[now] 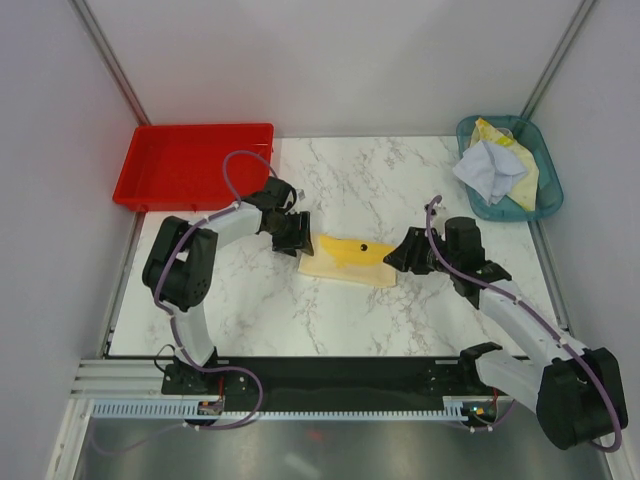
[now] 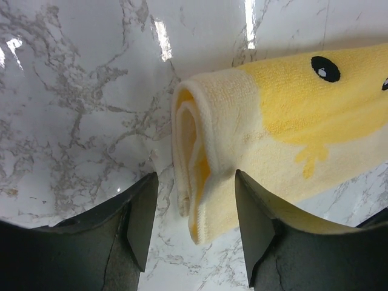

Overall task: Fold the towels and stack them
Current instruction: Neatly place the folded towel into the bin, then grab crumpled towel, then move the towel to the center of the board, then flatten out the crumpled towel

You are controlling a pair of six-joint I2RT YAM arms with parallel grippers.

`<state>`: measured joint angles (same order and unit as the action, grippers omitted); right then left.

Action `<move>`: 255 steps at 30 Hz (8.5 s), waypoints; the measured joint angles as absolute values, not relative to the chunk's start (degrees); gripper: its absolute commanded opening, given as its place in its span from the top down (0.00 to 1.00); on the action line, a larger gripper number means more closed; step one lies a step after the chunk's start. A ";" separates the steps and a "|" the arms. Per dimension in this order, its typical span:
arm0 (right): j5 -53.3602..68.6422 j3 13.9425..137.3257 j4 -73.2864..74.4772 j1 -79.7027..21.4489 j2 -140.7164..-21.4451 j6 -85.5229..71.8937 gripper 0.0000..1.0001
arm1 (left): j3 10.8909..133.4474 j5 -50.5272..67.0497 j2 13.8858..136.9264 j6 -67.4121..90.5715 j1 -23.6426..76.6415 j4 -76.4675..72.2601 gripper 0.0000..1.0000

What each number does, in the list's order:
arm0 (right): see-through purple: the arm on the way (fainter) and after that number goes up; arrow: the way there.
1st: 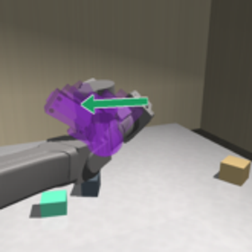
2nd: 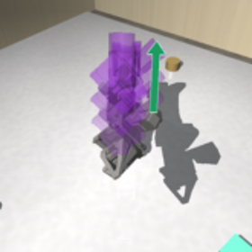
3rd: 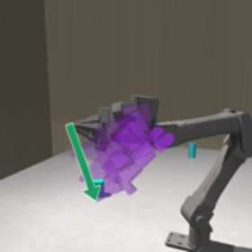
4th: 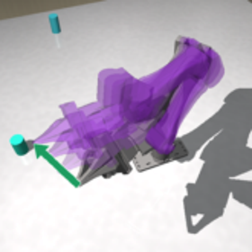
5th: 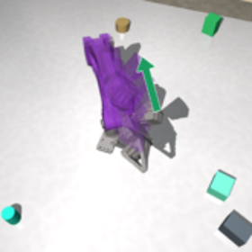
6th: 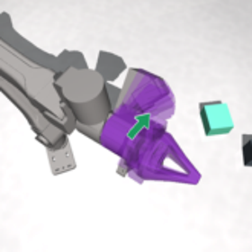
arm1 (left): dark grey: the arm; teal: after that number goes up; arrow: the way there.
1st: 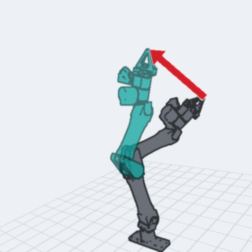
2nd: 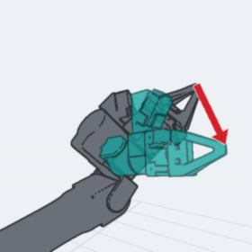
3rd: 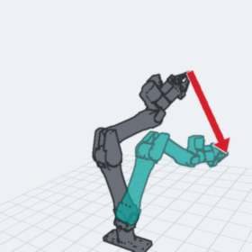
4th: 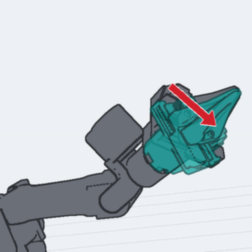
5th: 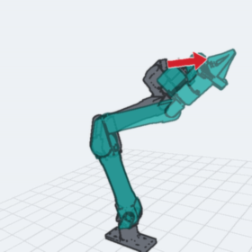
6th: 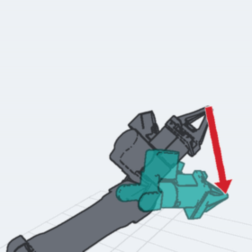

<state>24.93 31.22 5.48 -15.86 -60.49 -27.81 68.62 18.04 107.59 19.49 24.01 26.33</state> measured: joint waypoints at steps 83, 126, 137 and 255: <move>18.11 41.32 15.16 -15.86 -58.24 -24.67 0.02 | 129.95 -19.55 140.27 6.46 -7.57 44.71 0.21; -9.58 100.22 16.43 8.88 -121.32 -16.29 0.81 | 75.11 14.11 84.18 19.97 24.08 36.82 0.14; -8.27 101.95 22.44 9.23 -101.60 -13.80 1.00 | 75.79 14.13 83.83 20.64 24.08 36.16 0.14; 4.64 49.30 27.55 -32.21 -75.22 -30.55 0.55 | 87.31 16.23 106.43 16.75 30.28 27.33 0.34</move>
<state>4.64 49.30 27.55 -32.21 -75.22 -30.55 87.31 16.23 106.43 16.75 30.28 27.33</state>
